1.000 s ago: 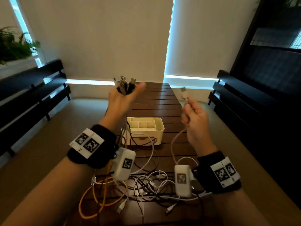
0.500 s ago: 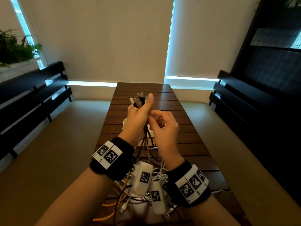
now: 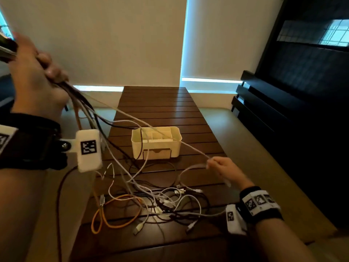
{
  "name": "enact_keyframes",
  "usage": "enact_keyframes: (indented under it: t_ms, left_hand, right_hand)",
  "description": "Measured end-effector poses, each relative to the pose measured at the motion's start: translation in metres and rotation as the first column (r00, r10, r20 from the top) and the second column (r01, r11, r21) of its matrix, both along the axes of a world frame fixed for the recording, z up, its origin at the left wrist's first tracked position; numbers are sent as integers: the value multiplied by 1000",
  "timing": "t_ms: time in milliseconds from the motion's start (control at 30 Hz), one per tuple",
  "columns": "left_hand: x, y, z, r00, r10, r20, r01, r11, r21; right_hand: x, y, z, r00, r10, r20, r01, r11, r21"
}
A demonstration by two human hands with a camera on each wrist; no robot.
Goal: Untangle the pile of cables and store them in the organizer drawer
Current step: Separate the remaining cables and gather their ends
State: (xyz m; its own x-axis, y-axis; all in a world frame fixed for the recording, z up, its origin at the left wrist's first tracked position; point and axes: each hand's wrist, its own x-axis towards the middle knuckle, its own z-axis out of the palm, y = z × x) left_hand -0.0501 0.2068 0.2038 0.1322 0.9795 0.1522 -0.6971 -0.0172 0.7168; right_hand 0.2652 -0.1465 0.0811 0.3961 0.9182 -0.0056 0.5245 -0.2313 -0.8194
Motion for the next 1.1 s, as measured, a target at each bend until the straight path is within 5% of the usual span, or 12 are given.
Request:
enact_keyframes:
  t_ms: [100,200,367,533,633,700,800,900,1000,1100]
  left_hand:
    - [18,-102,46,961,-76,-265,130,973,190]
    - [63,-180,33,806,-20,-592,309,867,391]
    - [106,-225,-8,481,-164,-861,622,756,204]
    - [121,-234,-13,226,-31,-974,549,830,101]
    - [120,-235,-12,84,-46,-995,610,792,15]
    - [116,-233,-15,112,-83,-990,596,803,0]
    - [102,-219,-9,396,-180,-900,493,869,43]
    - [71,-188,20,639,-18,-769,238,955,175]
    - [32,-152,52,727,187,-661,13,959,285]
    - [11,-130,67,787,169,-593,-71,980,186]
  right_hand:
    - [-2,2,28,997,-28,-68,37,989,140]
    - [-29,16,60,998,59,16,-61,981,184]
    - [-65,40,89,954,157,254,-190,976,108]
    - [-69,48,77,798,185,574,-125,982,-143]
    - [-68,43,69,856,89,510,-83,996,-35]
    - [-65,35,66,942,119,313,-149,986,72]
    - [-49,20,47,982,168,83,-174,983,63]
    - [-10,0,0,993,113,36,-109,990,-87]
    - [29,-27,-57,999,-34,-8,31,974,-224]
    - [45,-48,-93,984,-173,45,177,920,-349]
